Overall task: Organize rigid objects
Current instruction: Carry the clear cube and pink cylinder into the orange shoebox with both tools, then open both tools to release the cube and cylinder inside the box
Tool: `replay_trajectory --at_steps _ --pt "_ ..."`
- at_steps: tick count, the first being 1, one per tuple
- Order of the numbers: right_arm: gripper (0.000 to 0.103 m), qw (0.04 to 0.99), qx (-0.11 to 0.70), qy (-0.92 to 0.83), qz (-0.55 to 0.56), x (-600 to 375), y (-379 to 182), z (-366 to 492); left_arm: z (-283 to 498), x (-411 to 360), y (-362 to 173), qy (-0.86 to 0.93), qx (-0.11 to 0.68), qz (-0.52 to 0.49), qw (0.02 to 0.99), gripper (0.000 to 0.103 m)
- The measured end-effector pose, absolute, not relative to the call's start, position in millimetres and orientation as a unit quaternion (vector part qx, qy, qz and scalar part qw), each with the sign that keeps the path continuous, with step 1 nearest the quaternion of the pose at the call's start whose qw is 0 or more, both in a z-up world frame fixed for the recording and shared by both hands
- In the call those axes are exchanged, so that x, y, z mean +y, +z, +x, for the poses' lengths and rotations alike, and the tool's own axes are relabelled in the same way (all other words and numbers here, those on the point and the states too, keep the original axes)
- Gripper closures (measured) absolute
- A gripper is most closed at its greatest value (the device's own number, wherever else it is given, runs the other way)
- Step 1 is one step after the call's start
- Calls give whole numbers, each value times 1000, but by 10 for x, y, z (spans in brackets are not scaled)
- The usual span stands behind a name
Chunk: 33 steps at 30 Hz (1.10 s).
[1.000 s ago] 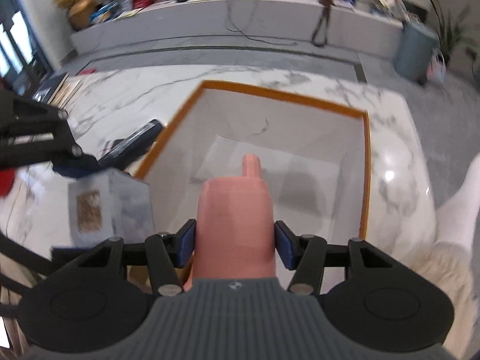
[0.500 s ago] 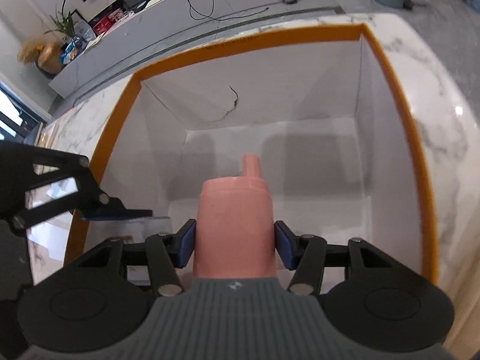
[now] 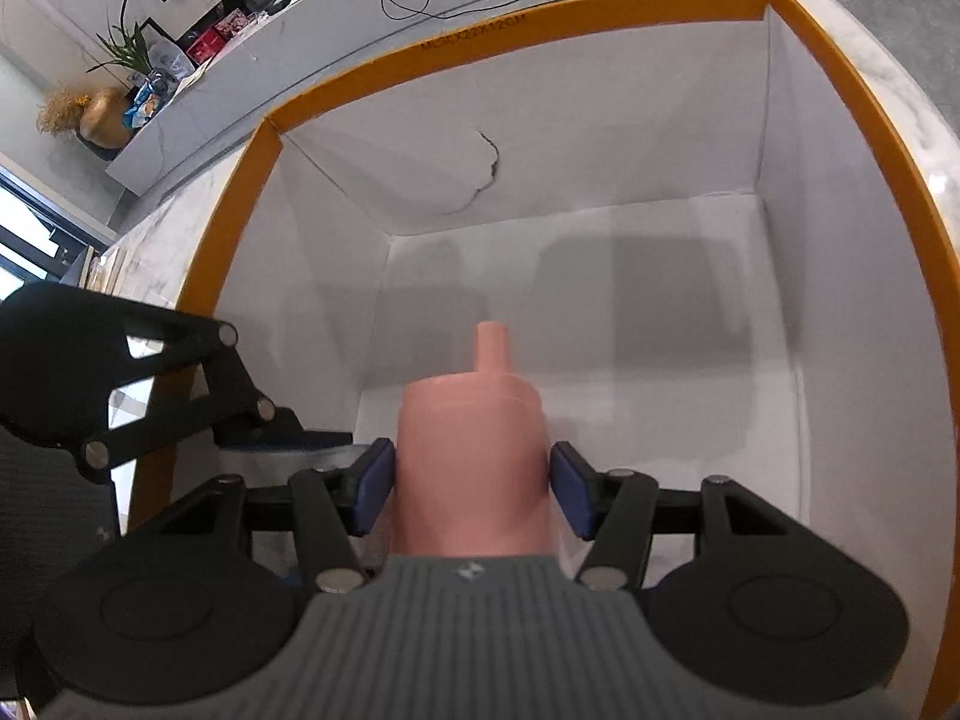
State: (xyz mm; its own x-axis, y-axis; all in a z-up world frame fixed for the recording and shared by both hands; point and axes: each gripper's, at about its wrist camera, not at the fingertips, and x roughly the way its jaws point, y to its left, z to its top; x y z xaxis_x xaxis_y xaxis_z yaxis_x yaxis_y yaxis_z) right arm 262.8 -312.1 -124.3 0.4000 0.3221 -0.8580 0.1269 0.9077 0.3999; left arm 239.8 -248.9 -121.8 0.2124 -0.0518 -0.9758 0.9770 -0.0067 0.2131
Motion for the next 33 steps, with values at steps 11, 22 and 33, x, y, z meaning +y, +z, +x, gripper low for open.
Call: replay_trajectory --at_steps 11,22,33 --pt "47 811 539 72 215 -3175 -1179 2591 2446 -2227 -943 -467 414 495 604 43" --pt "47 838 515 76 163 -3077 -916 2539 2229 -2117 -666 -471 396 472 631 43" --pt "47 879 459 113 67 -2689 -251 2246 1974 -1590 -202 -449 370 431 689 43"
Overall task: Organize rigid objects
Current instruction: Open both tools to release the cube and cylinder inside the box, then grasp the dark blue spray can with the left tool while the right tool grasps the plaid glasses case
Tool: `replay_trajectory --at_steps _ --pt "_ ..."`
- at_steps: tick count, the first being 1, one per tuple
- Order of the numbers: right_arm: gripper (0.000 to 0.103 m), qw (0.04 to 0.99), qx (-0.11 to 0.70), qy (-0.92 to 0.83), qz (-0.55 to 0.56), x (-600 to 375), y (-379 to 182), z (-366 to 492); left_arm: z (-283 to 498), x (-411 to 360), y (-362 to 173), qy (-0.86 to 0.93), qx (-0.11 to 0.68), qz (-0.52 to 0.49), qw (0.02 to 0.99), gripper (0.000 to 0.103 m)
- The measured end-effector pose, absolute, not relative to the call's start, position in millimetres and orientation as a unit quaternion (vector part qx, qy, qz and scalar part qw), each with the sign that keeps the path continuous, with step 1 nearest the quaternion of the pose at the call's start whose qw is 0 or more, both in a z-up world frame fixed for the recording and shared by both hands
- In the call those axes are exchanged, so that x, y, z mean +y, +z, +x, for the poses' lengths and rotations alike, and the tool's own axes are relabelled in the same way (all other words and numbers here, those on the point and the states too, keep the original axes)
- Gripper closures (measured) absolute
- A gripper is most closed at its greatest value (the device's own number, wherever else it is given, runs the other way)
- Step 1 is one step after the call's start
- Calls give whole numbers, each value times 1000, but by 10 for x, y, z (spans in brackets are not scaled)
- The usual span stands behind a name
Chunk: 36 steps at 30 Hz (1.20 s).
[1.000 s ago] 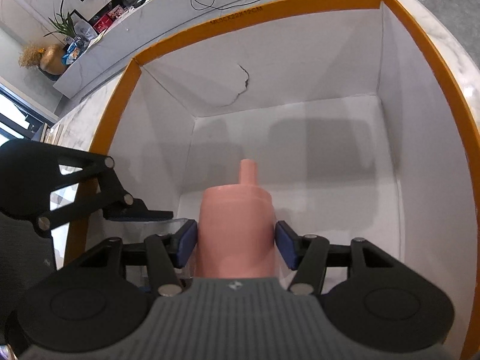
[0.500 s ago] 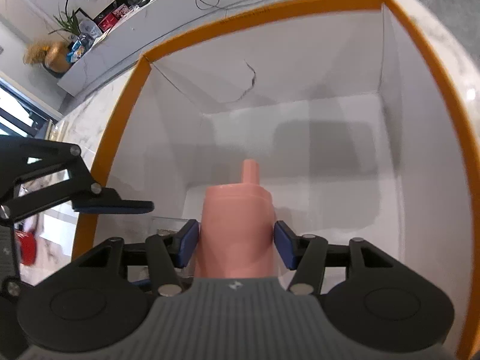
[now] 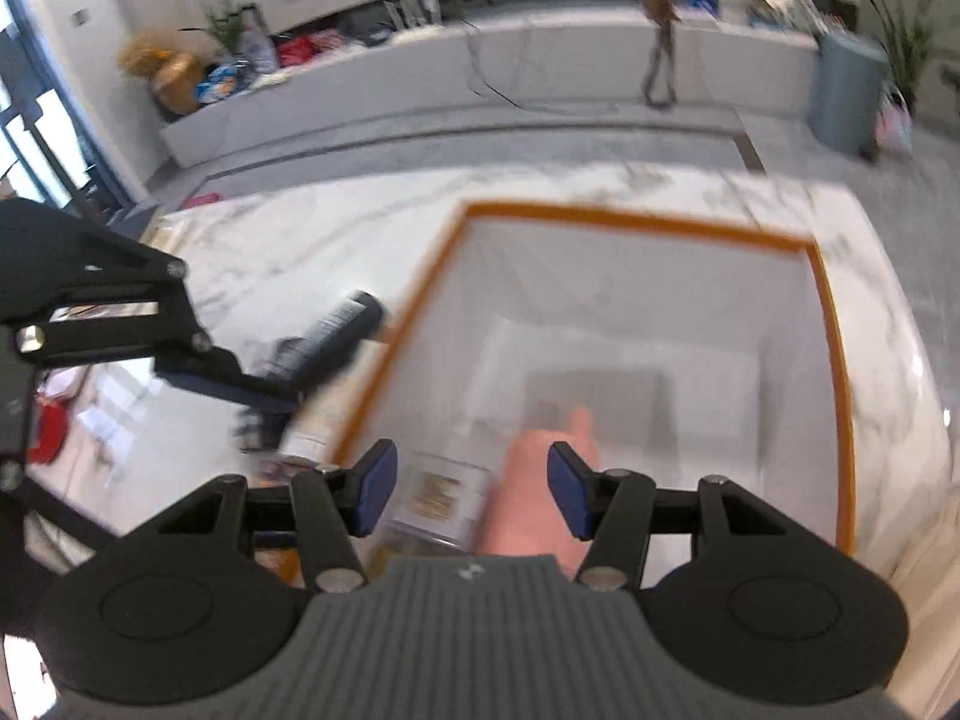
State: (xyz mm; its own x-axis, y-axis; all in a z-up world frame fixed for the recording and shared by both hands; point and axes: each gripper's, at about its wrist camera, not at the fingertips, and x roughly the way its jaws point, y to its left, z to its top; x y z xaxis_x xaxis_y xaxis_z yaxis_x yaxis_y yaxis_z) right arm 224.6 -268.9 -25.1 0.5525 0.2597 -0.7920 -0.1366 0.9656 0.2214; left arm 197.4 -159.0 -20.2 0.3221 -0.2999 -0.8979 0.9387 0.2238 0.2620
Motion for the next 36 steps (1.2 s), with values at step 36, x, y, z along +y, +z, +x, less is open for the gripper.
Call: replay_trajectory --at_steps 36 --pt "70 856 495 137 -57 -1415 -690 3291 3208 -397 -1009 -272 513 132 804 52"
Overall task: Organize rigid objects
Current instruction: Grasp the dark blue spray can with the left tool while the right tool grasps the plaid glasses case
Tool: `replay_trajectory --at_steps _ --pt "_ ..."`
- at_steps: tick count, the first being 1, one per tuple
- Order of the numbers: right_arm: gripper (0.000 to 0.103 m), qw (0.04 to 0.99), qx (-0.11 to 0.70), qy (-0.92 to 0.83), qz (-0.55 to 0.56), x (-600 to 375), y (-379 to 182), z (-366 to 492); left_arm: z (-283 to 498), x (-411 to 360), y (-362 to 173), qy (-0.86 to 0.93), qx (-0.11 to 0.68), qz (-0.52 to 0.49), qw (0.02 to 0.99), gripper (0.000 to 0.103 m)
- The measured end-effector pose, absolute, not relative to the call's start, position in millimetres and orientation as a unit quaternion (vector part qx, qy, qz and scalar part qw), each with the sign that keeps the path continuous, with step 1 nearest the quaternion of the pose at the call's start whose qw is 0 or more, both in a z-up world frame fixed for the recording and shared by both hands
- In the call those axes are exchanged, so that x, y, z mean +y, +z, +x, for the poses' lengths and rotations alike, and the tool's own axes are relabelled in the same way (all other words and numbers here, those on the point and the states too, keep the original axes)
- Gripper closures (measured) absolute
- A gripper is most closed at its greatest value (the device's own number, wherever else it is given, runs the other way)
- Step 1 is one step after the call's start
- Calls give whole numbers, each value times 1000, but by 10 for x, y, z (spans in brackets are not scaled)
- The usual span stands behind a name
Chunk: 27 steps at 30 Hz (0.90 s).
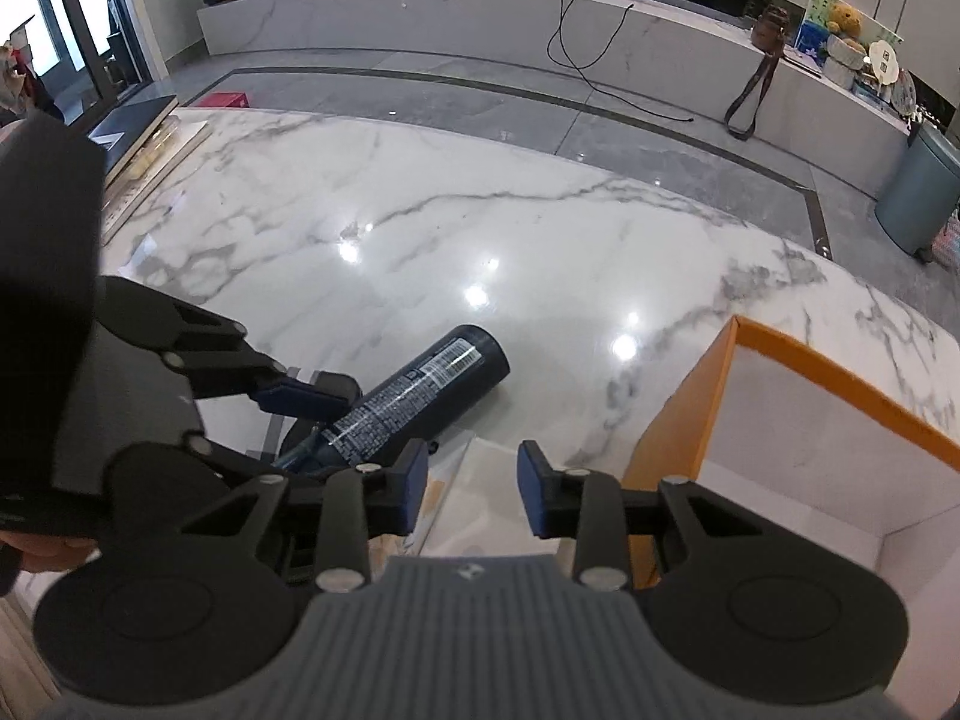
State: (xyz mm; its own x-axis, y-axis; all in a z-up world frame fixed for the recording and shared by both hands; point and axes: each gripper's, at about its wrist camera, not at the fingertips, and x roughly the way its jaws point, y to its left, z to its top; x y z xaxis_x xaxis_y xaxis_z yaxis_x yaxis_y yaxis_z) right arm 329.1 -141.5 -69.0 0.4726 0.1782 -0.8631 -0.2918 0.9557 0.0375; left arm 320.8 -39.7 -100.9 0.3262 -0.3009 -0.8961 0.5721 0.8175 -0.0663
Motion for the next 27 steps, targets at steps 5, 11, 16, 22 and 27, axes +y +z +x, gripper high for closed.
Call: replay_trajectory --at_steps 5,11,16,22,27 --pt "69 853 498 144 -55 -1384 -712 3295 3108 -321 -968 -266 507 141 808 54" --pt "69 849 502 155 -53 -1271 -720 3215 2977 -50 -756 -248 501 148 816 55" --pt "69 836 519 176 -36 -1116 -792 3182 2797 312 -658 -219 500 152 824 55" --pt "58 820 530 215 -41 -780 -923 3140 2669 736 -679 -180 511 129 831 55" --pt "47 809 520 254 -105 -462 -1004 3137 2590 1014 -772 -163 524 122 827 56"
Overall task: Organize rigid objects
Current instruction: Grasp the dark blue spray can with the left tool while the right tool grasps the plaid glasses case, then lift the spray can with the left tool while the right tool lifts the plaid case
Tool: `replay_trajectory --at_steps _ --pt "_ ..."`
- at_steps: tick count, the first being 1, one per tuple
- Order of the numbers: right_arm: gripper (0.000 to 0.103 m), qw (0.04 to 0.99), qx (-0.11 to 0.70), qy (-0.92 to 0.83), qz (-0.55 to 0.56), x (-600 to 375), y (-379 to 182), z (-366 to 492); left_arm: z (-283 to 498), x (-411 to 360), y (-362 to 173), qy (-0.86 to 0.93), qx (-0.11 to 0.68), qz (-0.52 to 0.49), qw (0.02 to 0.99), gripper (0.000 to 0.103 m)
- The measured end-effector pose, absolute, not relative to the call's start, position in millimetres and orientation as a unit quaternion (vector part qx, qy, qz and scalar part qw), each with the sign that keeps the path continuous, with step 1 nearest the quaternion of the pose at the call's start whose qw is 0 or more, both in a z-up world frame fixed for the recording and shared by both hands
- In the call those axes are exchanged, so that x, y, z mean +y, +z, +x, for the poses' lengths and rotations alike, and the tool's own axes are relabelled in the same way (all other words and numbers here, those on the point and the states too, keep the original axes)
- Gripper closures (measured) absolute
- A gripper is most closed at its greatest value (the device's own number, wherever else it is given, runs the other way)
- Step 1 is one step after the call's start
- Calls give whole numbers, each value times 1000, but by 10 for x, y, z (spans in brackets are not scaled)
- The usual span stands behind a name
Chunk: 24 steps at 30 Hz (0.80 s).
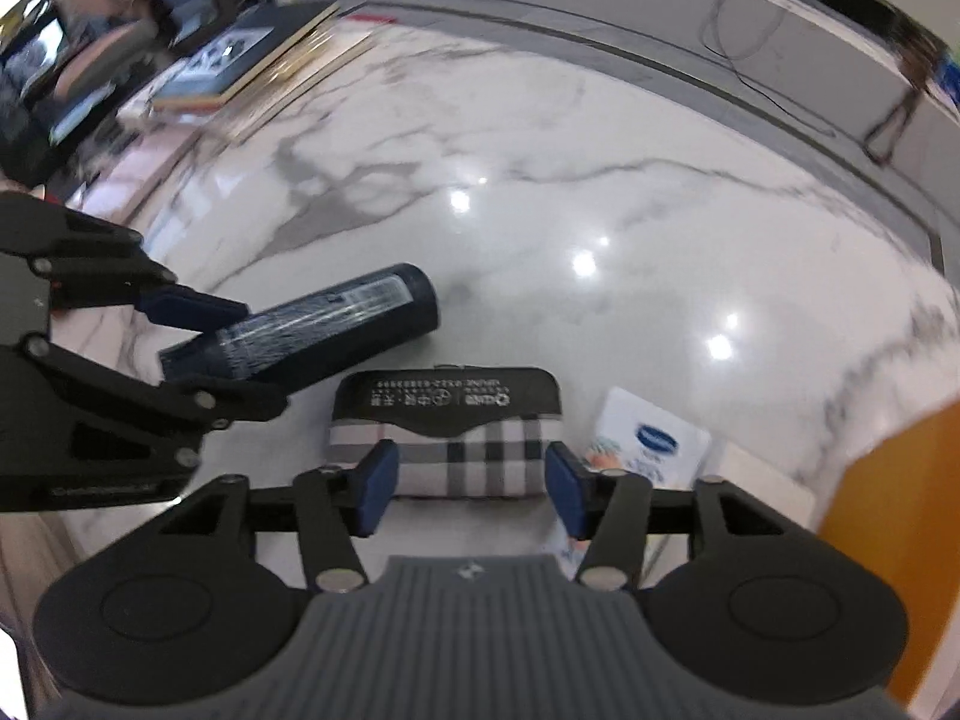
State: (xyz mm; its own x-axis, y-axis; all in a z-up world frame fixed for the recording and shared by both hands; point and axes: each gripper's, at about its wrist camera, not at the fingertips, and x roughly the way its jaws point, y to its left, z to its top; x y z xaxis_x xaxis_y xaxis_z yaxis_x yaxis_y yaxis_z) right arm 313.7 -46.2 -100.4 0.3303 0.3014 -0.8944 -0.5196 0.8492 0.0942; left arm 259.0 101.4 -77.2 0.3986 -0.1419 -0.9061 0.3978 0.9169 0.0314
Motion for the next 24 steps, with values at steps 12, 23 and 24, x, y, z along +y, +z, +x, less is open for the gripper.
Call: replay_trajectory --at_steps 12,23,24 --pt "24 801 572 172 -33 -336 -1249 3473 2543 1109 -1045 -165 536 136 817 56" --pt "23 775 560 276 -101 0 -1271 3240 2382 1280 -1053 -187 546 127 807 56" --pt "23 769 559 290 -114 17 -1267 3181 2350 1289 -1056 -191 547 126 805 56"
